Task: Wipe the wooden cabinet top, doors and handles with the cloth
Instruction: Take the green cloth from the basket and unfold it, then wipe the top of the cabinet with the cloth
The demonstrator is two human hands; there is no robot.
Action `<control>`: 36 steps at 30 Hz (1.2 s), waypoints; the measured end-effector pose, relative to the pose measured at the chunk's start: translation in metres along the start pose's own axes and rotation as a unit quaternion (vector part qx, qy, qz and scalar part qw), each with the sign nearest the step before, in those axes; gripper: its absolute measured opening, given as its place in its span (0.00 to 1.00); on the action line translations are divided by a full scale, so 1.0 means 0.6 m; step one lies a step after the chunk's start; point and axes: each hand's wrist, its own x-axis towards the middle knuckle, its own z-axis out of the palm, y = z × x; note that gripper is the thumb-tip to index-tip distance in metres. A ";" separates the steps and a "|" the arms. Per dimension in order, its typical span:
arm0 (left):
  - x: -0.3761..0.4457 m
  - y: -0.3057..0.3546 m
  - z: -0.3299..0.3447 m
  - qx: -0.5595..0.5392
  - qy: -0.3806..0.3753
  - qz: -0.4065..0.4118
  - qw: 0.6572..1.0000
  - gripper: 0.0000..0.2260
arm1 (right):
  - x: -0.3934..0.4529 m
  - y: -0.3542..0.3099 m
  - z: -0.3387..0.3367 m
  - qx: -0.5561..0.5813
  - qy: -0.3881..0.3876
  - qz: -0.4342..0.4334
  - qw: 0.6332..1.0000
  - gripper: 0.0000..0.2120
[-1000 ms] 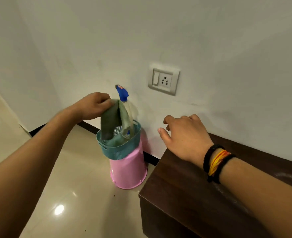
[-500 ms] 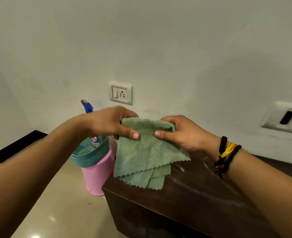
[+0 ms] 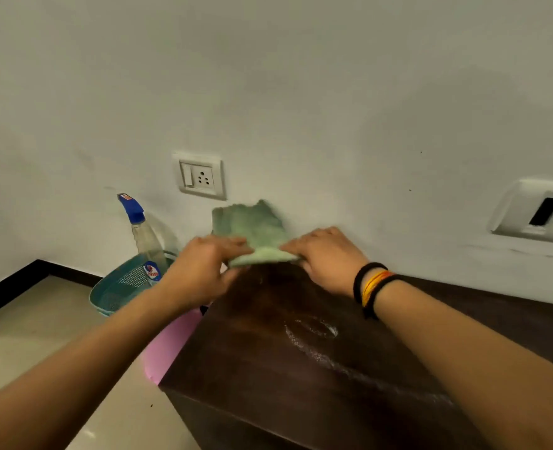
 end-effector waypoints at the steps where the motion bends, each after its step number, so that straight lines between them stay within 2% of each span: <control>1: -0.016 -0.008 0.027 0.031 -0.087 -0.007 0.996 0.16 | -0.005 0.003 0.028 -0.073 -0.070 -0.019 0.995 0.19; 2: -0.028 -0.015 0.047 0.050 -0.153 -0.004 0.987 0.20 | -0.010 0.006 0.049 -0.113 -0.116 -0.036 0.986 0.19; 4: -0.038 -0.025 0.062 0.018 -0.201 0.004 0.979 0.28 | -0.012 0.013 0.070 -0.127 -0.129 -0.047 0.982 0.20; 6: -0.035 -0.029 0.056 -0.059 -0.205 0.002 0.977 0.26 | -0.008 0.021 0.070 -0.117 -0.099 -0.043 0.987 0.20; 8: -0.025 -0.032 0.053 -0.090 -0.208 -0.010 0.974 0.27 | -0.005 0.027 0.067 -0.122 -0.093 -0.052 0.987 0.20; 10: -0.013 -0.029 0.064 -0.075 -0.170 -0.025 0.982 0.28 | -0.010 0.029 0.064 -0.119 -0.111 -0.059 0.985 0.20; 13: 0.010 -0.008 0.105 0.012 -0.121 -0.017 0.992 0.21 | -0.027 0.029 0.062 -0.116 -0.145 -0.036 0.982 0.25; 18: 0.023 0.032 0.169 0.065 -0.227 -0.059 0.970 0.31 | -0.065 0.044 0.082 -0.082 -0.203 0.070 0.973 0.38; 20: 0.019 0.033 0.176 0.076 -0.241 -0.071 0.965 0.34 | -0.083 0.050 0.097 -0.050 -0.208 0.098 0.972 0.44; 24: 0.045 0.040 0.189 0.084 -0.255 -0.117 0.956 0.31 | -0.091 0.056 0.117 0.007 -0.174 0.132 0.976 0.53; 28: 0.049 0.035 0.178 0.088 -0.275 -0.145 0.946 0.27 | -0.096 0.064 0.118 0.017 -0.173 0.142 0.975 0.55; 31: 0.021 0.061 0.172 0.130 -0.285 -0.109 0.944 0.27 | -0.108 0.074 0.121 0.023 -0.173 0.131 0.976 0.54; 33: 0.043 0.078 0.181 0.099 -0.277 -0.080 0.952 0.27 | -0.112 0.075 0.118 0.018 -0.164 0.127 0.978 0.53; 36: 0.091 0.055 0.192 0.073 -0.267 -0.136 0.951 0.27 | -0.110 0.075 0.115 0.010 -0.172 0.126 0.977 0.53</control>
